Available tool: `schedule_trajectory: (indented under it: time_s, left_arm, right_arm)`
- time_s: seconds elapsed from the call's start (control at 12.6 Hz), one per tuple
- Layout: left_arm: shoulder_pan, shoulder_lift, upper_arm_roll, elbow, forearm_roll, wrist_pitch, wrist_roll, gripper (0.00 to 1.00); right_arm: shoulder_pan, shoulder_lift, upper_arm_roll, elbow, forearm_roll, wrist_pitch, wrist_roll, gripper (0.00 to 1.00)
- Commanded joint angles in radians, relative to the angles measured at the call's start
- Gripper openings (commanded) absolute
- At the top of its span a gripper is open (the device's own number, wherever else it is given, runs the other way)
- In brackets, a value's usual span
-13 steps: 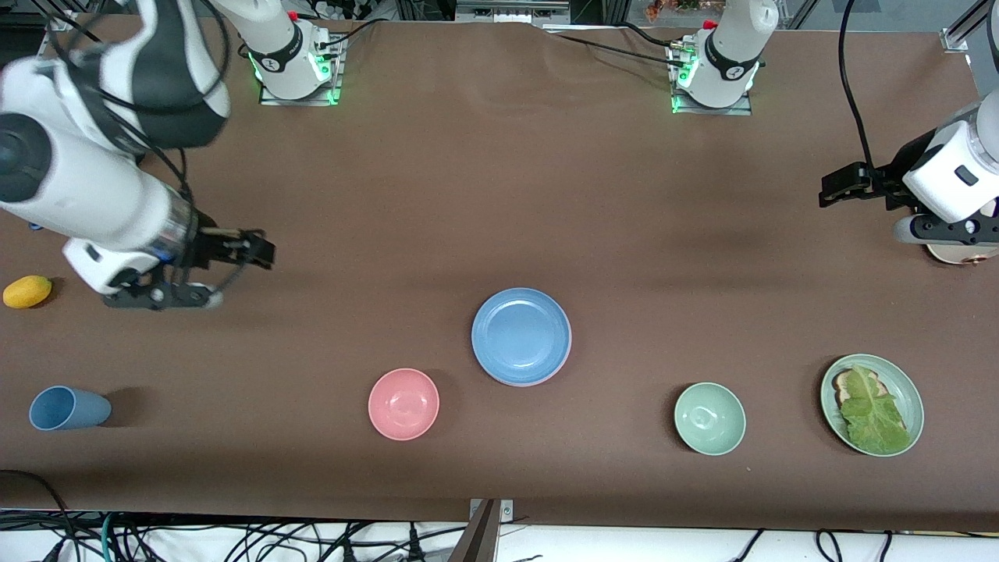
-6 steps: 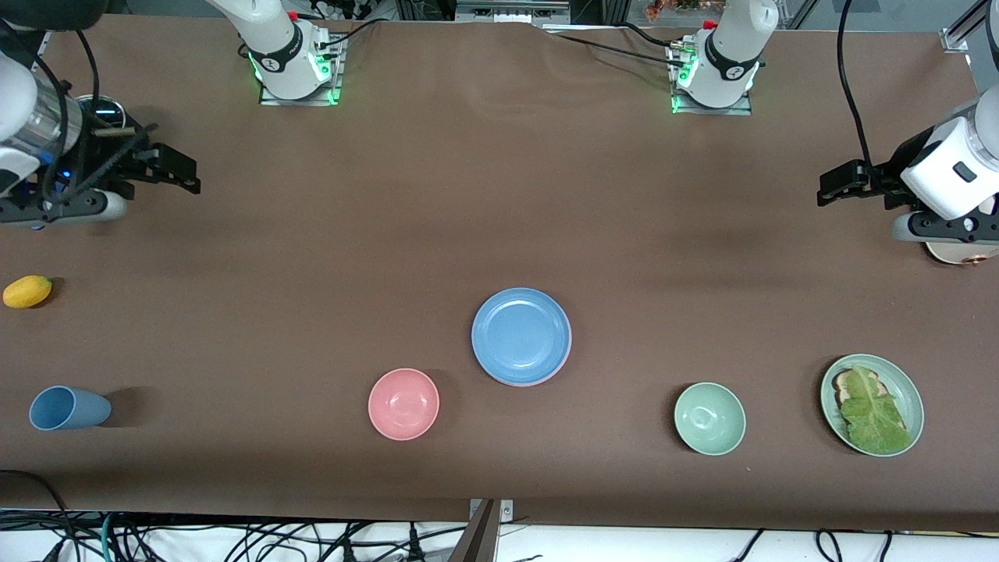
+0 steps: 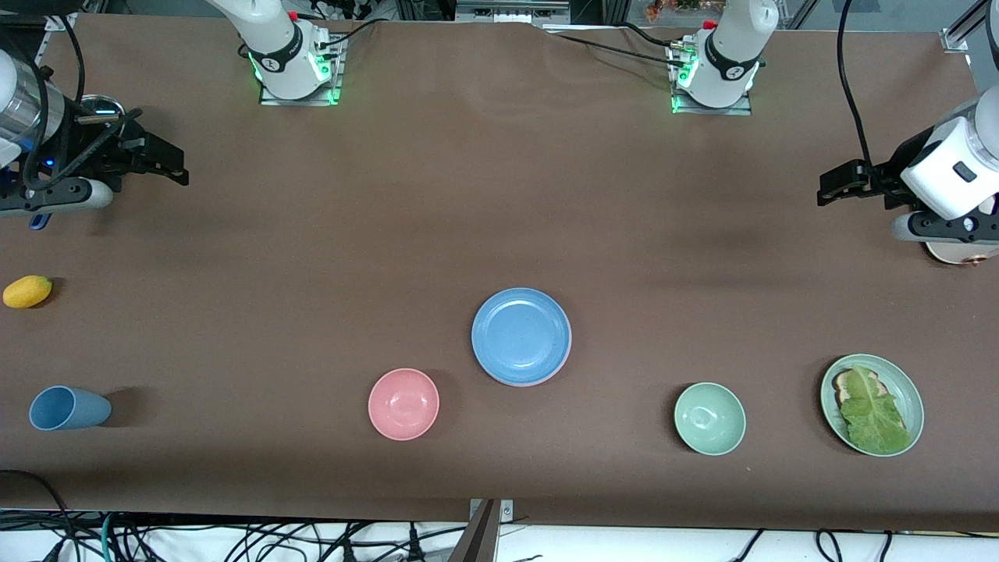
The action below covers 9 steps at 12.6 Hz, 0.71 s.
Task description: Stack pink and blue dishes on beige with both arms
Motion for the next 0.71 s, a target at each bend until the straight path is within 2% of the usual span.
schedule_trajectory:
  time_s: [0.0,0.63]
  left_arm:
    - [0.003,-0.003,-0.004,0.024,-0.021,-0.021,0.008,1.0]
    - [0.003,-0.01,-0.001,0.022,-0.021,-0.023,0.009,1.0]
  right_arm:
    - [-0.012,-0.01,0.01,0.009,-0.039,-0.004,-0.015,1.0]
    - [-0.013,-0.012,0.008,0.009,-0.033,-0.005,-0.009,1.0]
